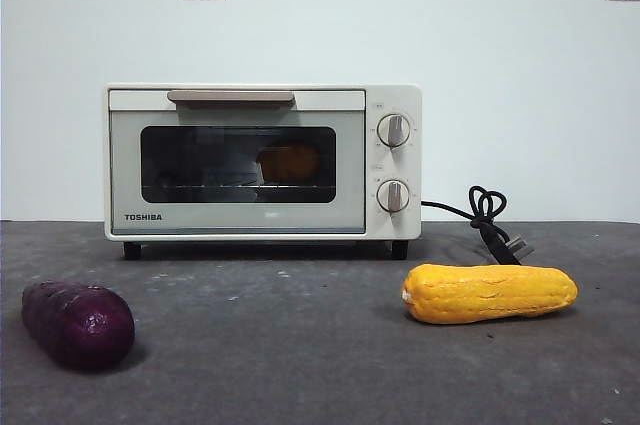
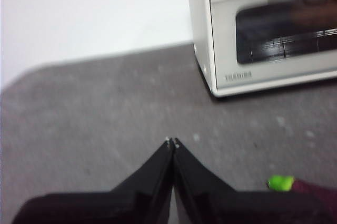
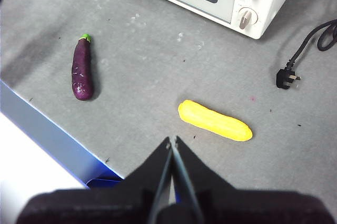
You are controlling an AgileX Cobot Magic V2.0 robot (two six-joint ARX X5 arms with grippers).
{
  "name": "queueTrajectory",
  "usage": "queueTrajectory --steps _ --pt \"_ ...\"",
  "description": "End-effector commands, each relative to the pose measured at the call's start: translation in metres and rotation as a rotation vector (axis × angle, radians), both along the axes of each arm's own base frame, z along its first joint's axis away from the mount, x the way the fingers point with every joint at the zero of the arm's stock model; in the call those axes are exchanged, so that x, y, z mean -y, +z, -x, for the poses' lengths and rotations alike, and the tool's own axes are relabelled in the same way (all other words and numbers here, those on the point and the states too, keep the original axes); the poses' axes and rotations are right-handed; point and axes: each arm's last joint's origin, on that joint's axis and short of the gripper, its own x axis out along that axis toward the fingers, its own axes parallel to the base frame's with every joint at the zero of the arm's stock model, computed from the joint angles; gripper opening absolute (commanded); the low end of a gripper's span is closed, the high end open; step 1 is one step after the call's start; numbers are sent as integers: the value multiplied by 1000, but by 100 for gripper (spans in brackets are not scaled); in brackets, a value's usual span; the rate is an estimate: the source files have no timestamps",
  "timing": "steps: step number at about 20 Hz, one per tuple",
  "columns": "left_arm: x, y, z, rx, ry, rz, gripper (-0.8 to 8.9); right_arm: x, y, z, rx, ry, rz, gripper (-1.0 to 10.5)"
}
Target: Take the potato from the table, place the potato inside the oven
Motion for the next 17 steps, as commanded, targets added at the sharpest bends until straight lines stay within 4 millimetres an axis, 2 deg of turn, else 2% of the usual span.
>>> queueTrajectory --steps 1,4,17 --pt "0 -10 0 -67 9 63 -4 0 -2 0 -6 -6 -3 1" --pt "0 -10 0 -60 17 112 -4 0 -2 0 -6 -6 -3 1" --pt "0 -10 0 -60 22 111 -4 0 -2 0 -5 -6 -2 1"
